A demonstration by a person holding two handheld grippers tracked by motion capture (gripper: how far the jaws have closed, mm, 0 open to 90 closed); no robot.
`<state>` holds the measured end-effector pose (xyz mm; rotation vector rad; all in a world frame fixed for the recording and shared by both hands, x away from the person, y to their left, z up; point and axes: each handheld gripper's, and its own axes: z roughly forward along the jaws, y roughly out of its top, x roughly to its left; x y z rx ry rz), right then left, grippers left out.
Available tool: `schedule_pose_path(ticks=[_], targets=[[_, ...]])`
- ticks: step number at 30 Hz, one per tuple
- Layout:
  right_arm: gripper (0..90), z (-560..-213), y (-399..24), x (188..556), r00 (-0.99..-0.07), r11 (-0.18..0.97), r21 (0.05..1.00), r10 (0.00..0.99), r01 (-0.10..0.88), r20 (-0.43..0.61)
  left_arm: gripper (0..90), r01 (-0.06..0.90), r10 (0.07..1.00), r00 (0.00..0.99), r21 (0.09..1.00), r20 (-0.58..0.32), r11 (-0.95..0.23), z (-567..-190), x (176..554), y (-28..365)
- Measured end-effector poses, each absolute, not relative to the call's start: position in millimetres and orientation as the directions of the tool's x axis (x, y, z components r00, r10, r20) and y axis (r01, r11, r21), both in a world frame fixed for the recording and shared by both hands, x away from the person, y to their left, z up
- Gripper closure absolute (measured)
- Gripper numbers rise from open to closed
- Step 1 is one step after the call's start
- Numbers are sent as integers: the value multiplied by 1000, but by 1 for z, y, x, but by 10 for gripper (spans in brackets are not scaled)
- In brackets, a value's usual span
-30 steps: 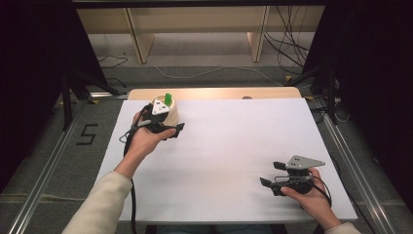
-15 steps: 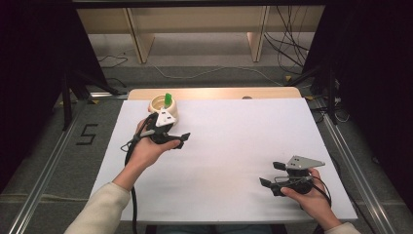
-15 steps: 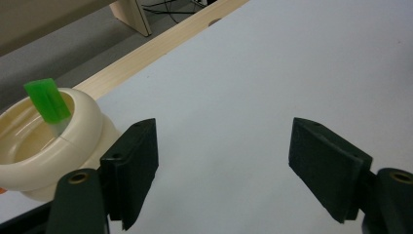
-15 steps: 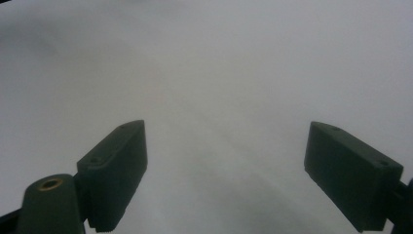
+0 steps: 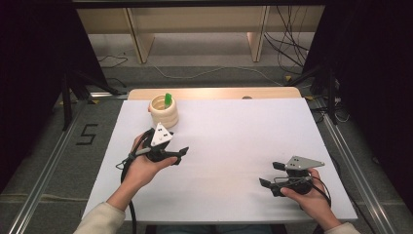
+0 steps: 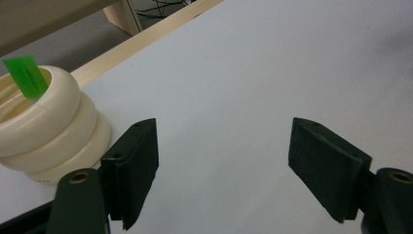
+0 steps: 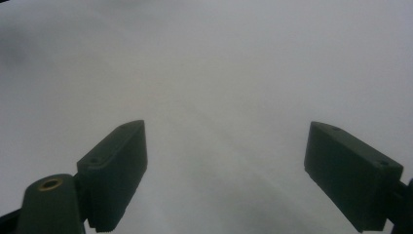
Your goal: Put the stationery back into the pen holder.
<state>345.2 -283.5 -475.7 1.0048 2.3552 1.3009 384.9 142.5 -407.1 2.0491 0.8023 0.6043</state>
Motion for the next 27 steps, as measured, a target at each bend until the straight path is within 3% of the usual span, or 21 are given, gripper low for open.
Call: schedule_pose_path(ticks=[16, 27], targets=[[168, -477, -282, 345, -725, 361, 818, 682, 447, 95, 270, 338, 724, 684, 840, 90, -424, -468, 347, 154], [168, -476, -282, 345, -734, 367, 821, 673, 438, 91, 273, 341, 723, 685, 840, 86, -422, -481, 338, 153]])
